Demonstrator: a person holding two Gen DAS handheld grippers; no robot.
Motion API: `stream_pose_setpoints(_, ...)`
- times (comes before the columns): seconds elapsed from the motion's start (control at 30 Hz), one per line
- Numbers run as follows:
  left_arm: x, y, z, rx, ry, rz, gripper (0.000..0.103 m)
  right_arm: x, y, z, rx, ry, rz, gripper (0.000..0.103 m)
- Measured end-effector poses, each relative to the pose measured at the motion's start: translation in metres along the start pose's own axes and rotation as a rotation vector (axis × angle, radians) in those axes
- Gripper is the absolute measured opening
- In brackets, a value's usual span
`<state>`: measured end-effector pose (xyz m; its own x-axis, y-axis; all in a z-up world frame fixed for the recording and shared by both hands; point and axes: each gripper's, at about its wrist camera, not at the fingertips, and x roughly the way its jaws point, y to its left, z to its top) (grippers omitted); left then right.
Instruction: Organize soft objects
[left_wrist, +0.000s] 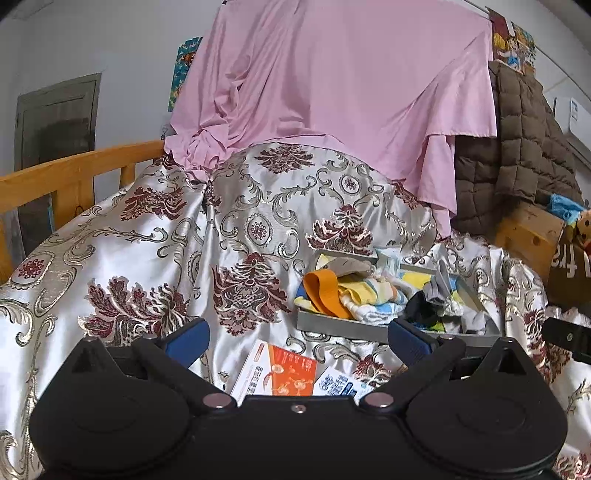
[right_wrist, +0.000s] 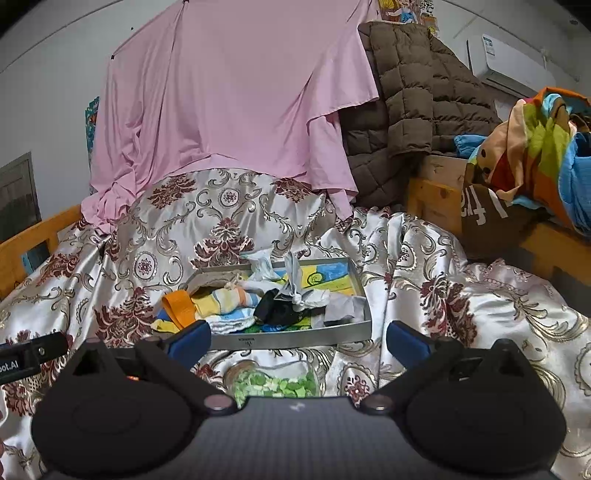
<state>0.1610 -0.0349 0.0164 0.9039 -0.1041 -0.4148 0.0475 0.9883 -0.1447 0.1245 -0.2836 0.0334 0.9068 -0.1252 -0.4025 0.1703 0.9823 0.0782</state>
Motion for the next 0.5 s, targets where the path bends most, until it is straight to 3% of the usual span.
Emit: stream_pose_setpoints(0.5,-0.027,0.005,-0.014,0.01,0.018,0.067,0.102,-0.02,-0.004,-0.021,0.056,0.055,-0.038,0.103)
